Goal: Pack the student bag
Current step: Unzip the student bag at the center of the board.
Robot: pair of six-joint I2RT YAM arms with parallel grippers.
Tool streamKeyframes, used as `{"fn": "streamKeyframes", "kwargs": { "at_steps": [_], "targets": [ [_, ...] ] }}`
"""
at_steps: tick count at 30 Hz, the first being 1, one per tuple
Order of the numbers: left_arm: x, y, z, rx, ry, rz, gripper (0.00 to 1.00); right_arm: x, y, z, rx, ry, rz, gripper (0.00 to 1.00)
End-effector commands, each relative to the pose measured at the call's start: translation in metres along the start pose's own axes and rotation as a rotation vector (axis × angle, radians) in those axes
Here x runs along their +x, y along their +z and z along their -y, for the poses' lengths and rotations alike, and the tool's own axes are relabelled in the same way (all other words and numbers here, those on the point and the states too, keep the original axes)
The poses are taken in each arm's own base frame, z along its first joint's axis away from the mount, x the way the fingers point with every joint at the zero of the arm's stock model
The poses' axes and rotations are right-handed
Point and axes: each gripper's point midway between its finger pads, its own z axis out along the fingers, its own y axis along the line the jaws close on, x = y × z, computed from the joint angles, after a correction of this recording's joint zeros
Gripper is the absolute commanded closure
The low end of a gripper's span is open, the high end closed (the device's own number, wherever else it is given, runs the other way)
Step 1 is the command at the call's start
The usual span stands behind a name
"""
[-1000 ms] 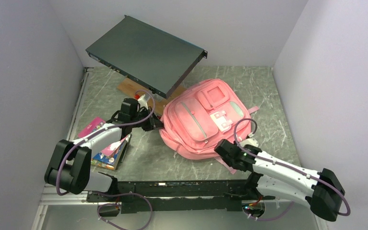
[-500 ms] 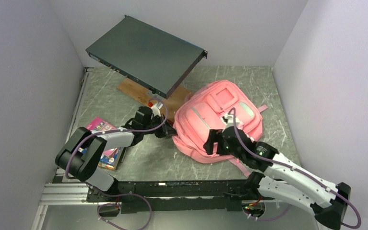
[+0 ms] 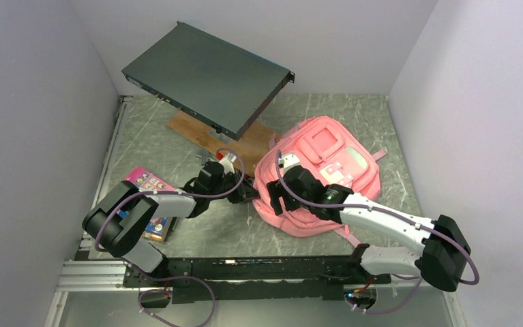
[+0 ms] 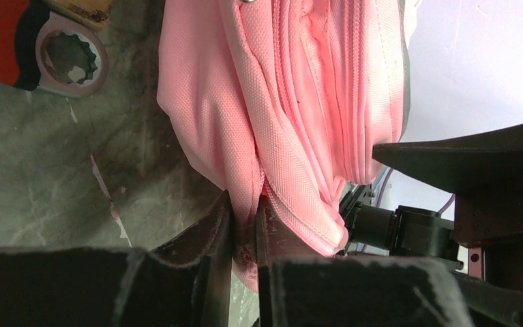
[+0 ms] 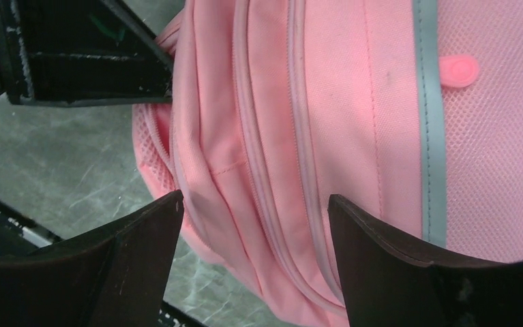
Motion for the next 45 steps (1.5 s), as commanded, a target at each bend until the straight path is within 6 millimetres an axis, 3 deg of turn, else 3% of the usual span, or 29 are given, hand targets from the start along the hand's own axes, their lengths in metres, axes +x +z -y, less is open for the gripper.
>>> {"fn": "streamKeyframes", "kwargs": {
  "at_steps": [1,4,8,12,17,23,27,28,33,38,42,43,45],
  "targets": [
    [0.001,-0.004,0.043,0.180,0.040,-0.008,0.82,-0.014,0.008,0.017,0.093,0.003,0.093,0.22],
    [0.003,-0.005,0.041,0.177,0.038,-0.009,0.82,-0.014,0.008,0.011,0.055,-0.016,0.100,0.24],
    [0.005,-0.002,0.038,0.169,0.039,-0.023,0.81,-0.011,0.008,0.003,0.010,-0.039,0.105,0.20],
    [0.007,-0.004,0.038,0.182,0.017,-0.017,0.80,-0.013,-0.001,-0.017,-0.005,-0.099,0.119,0.20],
    [0.007,-0.005,0.034,0.160,0.042,-0.014,0.75,-0.005,0.007,-0.018,0.067,-0.161,0.098,0.26],
    [0.009,-0.010,0.029,0.147,0.056,-0.005,0.72,-0.005,0.019,0.003,0.205,-0.141,0.110,0.56],
    [0.013,-0.012,0.024,0.128,0.057,-0.010,0.71,-0.018,0.002,0.030,0.341,-0.133,0.149,0.94],
    [0.014,-0.014,0.023,0.130,0.049,-0.006,0.71,-0.022,-0.005,0.039,0.371,-0.125,0.161,1.00],
    [0.016,-0.013,0.021,0.147,0.046,0.003,0.69,-0.048,-0.045,0.074,0.423,-0.046,0.270,1.00],
    [0.023,-0.005,0.034,0.210,0.010,-0.008,0.67,-0.067,-0.067,0.065,0.326,0.014,0.313,1.00],
    [0.026,0.000,0.040,0.208,0.042,-0.001,0.61,-0.066,-0.065,0.051,0.234,-0.039,0.303,1.00],
    [0.026,-0.001,0.040,0.201,0.055,-0.002,0.59,-0.063,-0.064,0.047,0.207,-0.057,0.295,0.97],
    [0.025,-0.007,0.039,0.181,0.077,0.014,0.50,-0.058,-0.064,0.039,0.163,-0.067,0.266,0.70]
  ]
}}
